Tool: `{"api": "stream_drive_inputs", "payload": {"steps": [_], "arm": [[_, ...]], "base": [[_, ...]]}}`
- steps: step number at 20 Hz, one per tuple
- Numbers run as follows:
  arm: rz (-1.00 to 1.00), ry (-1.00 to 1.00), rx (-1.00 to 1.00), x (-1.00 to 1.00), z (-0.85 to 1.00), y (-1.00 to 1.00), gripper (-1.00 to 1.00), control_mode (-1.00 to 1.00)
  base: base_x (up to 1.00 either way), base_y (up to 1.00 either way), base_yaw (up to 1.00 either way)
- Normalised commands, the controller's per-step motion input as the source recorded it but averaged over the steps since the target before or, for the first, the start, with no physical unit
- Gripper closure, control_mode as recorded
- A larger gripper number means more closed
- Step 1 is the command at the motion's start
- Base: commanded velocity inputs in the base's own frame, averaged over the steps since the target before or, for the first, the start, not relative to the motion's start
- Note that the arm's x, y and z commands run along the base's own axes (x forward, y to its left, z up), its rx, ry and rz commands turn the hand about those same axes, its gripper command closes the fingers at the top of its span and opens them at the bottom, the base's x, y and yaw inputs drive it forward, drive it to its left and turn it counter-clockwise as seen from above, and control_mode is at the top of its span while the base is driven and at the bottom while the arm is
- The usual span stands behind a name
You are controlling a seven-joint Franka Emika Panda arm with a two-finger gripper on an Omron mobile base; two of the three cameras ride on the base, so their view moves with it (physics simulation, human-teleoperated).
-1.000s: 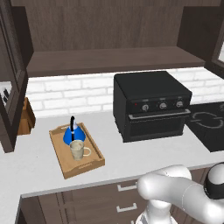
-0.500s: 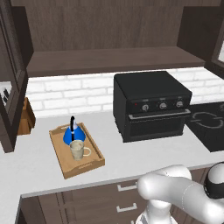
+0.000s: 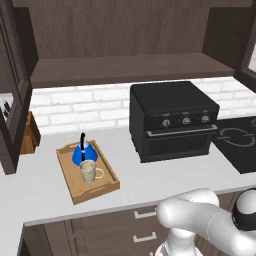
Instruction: Pick the kettle from the counter and place it on the tray. Then pick the mug from the cabinet and place it on the tray. Then close the cabinet doors.
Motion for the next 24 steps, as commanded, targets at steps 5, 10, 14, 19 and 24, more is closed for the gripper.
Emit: {"api": "stream_drive_inputs", "payload": {"steps": [5,10,14,19,24], "arm": [[0.16,-0.01,0.0,0.11,0.0,0.5,-1.0,-1.0],[0.15,-0.04,0.0,0.26,-0.03,0.58,-1.0,-1.0],[0.14,-0.07,0.0,0.43,-0.04,0.6,-1.0,-1.0],[0.1,-0.09,0.0,0.6,-0.09,0.58,-1.0,-1.0],[0.07,-0.11,0.0,0.73,-0.14,0.56,-1.0,-1.0]], "base": [[0.0,0.0,0.0],[0.0,0.0,0.0],[0.0,0.0,0.0],[0.0,0.0,0.0],[0.0,0.0,0.0]]}}
